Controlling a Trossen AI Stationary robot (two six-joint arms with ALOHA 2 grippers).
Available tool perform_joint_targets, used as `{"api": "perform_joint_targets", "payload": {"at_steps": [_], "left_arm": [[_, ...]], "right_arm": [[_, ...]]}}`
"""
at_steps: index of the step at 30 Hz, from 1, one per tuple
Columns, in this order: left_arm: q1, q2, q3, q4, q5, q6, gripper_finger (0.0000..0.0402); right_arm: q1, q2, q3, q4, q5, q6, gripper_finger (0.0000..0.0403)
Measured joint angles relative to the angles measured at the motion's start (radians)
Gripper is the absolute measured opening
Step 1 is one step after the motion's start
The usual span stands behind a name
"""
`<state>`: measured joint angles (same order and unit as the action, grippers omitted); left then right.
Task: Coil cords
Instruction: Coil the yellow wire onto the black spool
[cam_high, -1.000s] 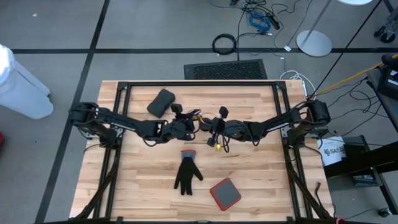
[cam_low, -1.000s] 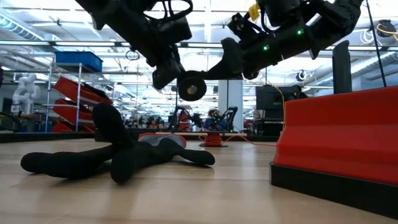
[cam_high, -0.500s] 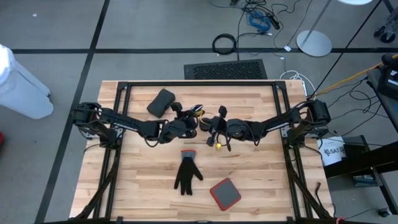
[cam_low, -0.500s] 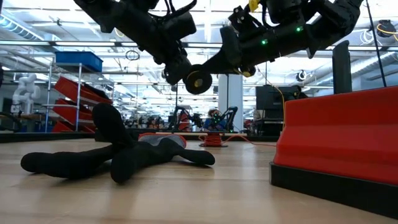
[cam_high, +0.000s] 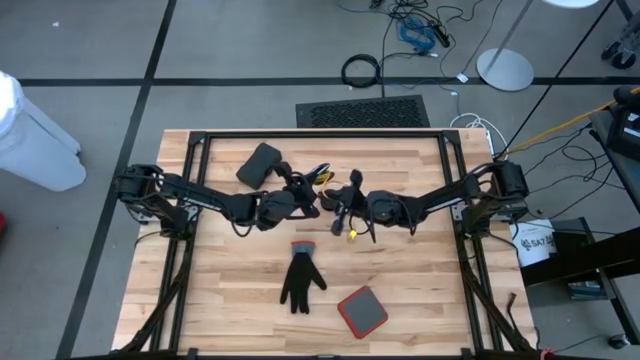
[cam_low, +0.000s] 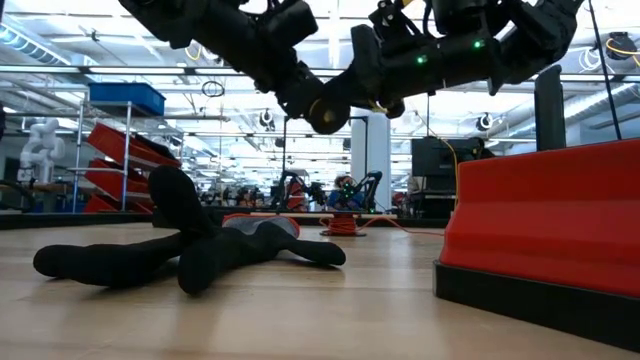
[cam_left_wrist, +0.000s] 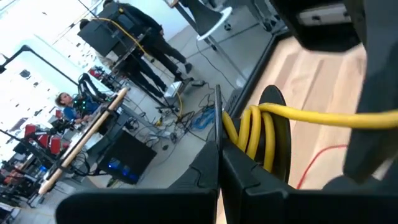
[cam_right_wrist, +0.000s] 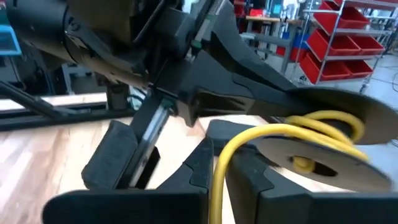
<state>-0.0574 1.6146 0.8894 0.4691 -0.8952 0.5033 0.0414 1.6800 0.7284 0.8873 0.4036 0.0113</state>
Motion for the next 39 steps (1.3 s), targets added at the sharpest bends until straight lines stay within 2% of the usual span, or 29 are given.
{"api": "perform_joint_targets", "payload": {"at_steps": [9,13,20,26,32,36,39], "left_arm": [[0.010,0.000,0.000,0.047,0.027,-0.101,0.0000],[0.014,0.000,-0.006,0.046,0.030,-0.124,0.0000],[0.020,0.000,-0.007,0.048,0.039,-0.156,0.0000],[0.022,0.000,-0.007,0.043,0.049,-0.158,0.0000],[0.022,0.000,-0.007,0.076,0.049,-0.162,0.0000],[0.028,0.000,-0.007,0.090,0.050,-0.200,0.0000],[0.039,0.004,-0.007,0.096,0.090,-0.252,0.0000]], "right_arm": [[0.007,0.097,0.042,0.083,0.014,-0.073,0.0022],[0.020,0.117,0.047,0.143,0.071,-0.133,0.0009],[0.026,0.118,0.047,0.129,0.096,-0.156,0.0003],[0.035,0.118,0.047,0.045,0.099,-0.157,0.0004],[0.038,0.118,0.047,0.014,0.104,-0.120,0.0004],[0.048,0.117,0.047,0.020,0.139,-0.092,0.0004],[0.057,0.117,0.047,0.033,0.156,-0.105,0.0004]]}}
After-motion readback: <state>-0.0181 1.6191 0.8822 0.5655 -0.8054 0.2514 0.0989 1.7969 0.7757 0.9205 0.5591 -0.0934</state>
